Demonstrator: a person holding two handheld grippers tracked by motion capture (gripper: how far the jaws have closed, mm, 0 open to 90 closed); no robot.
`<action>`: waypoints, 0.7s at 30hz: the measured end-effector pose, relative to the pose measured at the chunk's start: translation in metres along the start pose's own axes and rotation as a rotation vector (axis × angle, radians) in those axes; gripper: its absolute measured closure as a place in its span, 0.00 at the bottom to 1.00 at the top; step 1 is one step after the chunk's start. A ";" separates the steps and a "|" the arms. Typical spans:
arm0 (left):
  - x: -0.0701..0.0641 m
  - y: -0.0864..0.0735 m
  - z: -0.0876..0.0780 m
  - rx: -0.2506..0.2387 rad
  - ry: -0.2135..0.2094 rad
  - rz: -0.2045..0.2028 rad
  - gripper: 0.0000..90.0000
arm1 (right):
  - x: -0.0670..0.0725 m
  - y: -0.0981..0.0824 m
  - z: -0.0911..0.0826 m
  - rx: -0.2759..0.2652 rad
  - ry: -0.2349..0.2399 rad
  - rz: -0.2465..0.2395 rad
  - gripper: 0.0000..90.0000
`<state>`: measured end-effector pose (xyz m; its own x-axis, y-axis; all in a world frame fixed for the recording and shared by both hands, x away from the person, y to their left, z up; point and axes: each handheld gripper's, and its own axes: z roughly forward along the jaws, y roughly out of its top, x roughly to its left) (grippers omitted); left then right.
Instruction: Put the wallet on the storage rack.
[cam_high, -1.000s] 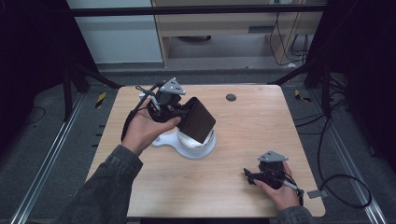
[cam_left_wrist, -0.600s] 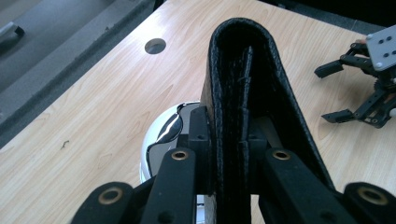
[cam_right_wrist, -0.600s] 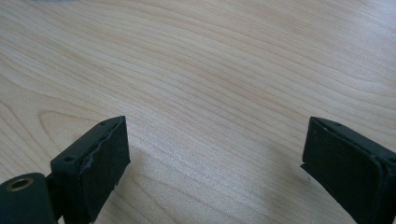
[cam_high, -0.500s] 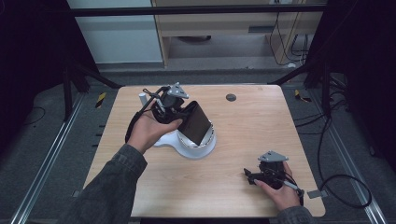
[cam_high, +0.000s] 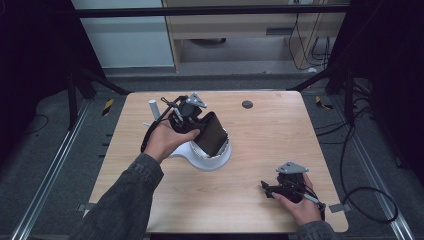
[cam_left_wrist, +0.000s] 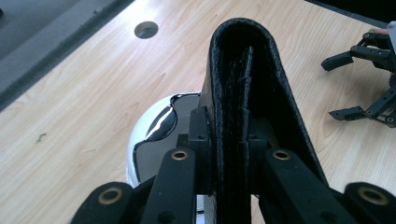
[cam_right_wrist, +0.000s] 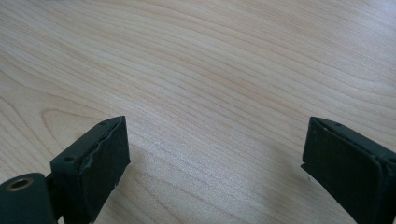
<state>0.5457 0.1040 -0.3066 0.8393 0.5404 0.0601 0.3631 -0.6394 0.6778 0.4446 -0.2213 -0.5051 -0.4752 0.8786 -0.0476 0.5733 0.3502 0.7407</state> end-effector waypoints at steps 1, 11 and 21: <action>0.000 0.000 0.001 0.004 -0.001 0.002 0.88 | 0.000 0.000 0.000 0.002 -0.001 0.000 0.08; 0.005 -0.003 0.010 0.006 -0.018 -0.024 0.88 | 0.001 0.000 0.001 0.008 0.005 -0.001 0.08; 0.011 -0.006 0.010 0.008 -0.029 -0.050 0.88 | 0.001 -0.001 0.001 0.012 0.004 -0.006 0.08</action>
<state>0.5568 0.1088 -0.3172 0.8317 0.5553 0.0050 0.4076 -0.6166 0.6735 0.4446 -0.2200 -0.5064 -0.4813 0.8752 -0.0489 0.5789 0.3592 0.7321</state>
